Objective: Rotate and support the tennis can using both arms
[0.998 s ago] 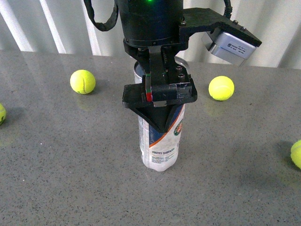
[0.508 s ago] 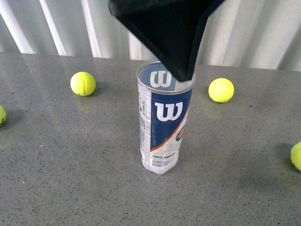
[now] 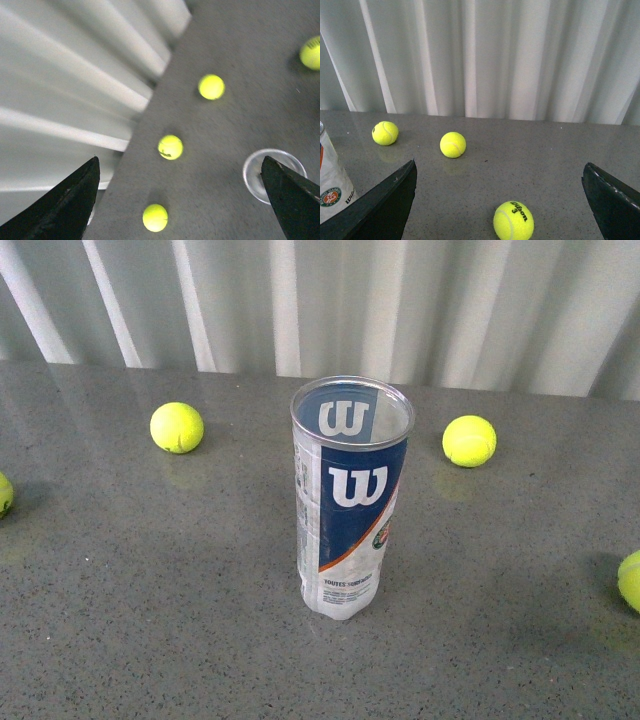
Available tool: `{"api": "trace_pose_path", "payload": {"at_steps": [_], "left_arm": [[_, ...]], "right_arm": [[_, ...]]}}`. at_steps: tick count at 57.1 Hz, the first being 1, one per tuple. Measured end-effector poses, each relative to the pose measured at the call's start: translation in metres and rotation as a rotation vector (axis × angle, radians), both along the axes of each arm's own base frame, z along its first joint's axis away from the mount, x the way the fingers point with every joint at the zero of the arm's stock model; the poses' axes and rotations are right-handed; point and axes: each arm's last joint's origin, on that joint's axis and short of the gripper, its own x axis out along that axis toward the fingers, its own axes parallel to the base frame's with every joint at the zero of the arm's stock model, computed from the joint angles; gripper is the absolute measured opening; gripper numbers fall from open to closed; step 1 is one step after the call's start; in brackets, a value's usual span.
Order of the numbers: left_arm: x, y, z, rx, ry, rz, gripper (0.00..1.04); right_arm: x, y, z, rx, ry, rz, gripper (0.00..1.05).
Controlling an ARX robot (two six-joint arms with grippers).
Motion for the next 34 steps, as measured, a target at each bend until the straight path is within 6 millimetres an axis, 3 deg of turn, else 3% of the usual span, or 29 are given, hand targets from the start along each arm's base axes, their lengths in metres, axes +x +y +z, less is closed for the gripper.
{"api": "trace_pose_path", "payload": {"at_steps": [13,22,34], "left_arm": [[-0.032,0.067,0.013,-0.393,-0.132,0.312,0.98],[-0.060,0.117,-0.007,-0.622,-0.066,0.496,0.98],[-0.084,0.161,-0.039,-0.751,-0.037,0.658,0.96]], "right_arm": [[0.000,0.000,0.000,0.000,0.000,0.000,0.98],[0.000,0.000,0.000,0.000,0.000,0.000,0.98],[0.000,0.000,0.000,0.000,0.000,0.000,0.98]]}}
